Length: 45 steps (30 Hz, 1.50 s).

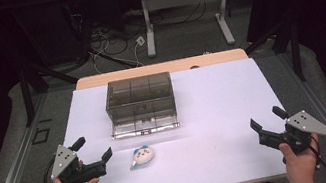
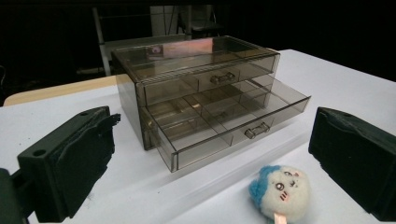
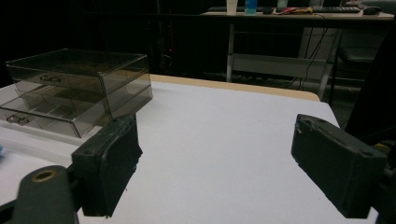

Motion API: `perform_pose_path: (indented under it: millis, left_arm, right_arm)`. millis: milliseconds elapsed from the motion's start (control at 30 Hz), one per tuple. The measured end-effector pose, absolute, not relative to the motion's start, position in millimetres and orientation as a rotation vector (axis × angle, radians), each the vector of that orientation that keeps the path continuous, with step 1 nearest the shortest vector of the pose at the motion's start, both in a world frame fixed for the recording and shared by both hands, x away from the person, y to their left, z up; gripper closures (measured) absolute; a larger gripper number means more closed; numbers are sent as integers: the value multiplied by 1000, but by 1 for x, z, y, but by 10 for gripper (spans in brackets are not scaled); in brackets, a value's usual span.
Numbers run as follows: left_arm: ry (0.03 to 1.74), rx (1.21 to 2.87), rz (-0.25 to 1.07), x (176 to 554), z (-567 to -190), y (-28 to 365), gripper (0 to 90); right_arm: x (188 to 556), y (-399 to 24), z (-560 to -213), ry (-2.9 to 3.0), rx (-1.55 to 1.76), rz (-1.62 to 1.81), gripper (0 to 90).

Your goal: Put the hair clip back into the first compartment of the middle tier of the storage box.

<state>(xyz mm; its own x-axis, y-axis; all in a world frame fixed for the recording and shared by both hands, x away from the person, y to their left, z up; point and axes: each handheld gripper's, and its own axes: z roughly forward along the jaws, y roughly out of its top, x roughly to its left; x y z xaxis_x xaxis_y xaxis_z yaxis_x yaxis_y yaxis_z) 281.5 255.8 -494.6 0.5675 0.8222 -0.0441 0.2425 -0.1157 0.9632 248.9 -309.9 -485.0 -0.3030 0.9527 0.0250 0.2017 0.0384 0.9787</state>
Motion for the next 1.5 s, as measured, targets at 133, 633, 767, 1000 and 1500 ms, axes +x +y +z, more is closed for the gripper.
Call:
perform_pose_path:
  millis: [133,633,767,1000,1500]
  left_arm:
    - [906,1672,611,281,-494,251,3]
    - [906,1706,565,282,-503,237,3]
    - [903,1722,561,283,-504,233,3]
    - [916,1760,540,285,-508,227,11]
    - [907,1859,483,294,-515,208,18]
  right_arm:
    - [248,-310,-489,1600,1202,1330,146]
    - [250,-304,-493,1637,1192,1325,147]
    - [251,-301,-495,1649,1189,1326,147]
    - [253,-297,-498,1666,1189,1321,147]
    - [253,-293,-499,1686,1177,1321,147]
